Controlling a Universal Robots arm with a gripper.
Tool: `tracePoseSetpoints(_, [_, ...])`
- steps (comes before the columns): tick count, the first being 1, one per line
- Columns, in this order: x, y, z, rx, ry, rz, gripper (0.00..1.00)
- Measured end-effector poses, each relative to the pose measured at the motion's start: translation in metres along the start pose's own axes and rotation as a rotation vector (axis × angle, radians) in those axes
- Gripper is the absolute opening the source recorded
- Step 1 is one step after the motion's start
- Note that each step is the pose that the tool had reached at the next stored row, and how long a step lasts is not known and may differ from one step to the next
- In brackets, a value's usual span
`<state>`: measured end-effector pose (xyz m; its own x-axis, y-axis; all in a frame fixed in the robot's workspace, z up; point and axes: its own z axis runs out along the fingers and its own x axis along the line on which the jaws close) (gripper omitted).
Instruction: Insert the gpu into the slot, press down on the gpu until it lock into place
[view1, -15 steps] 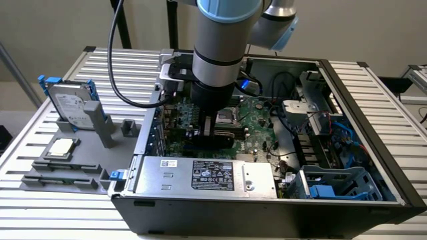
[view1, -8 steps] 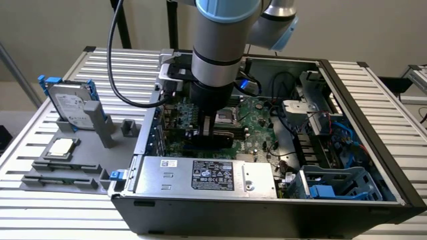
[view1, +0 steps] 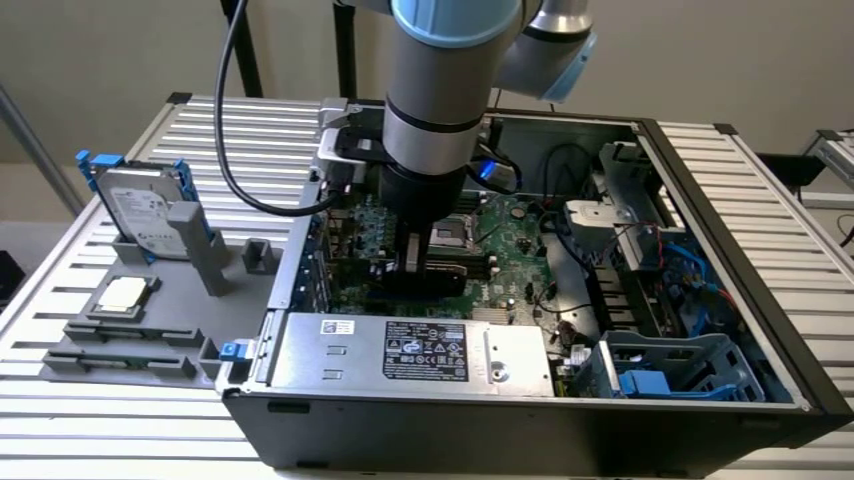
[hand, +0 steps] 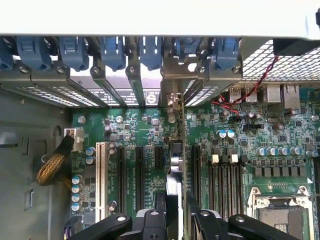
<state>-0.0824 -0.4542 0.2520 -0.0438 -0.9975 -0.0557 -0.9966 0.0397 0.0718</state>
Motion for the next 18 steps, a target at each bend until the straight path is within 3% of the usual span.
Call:
tracePoseSetpoints(7, [-0.0001, -0.0026, 0.0002, -0.0055, -0.0001, 0.001, 0.26])
tracePoseSetpoints(18, [-0.0019, -0.0009, -0.0044, -0.0061, -0.0007, 0.0, 0.26])
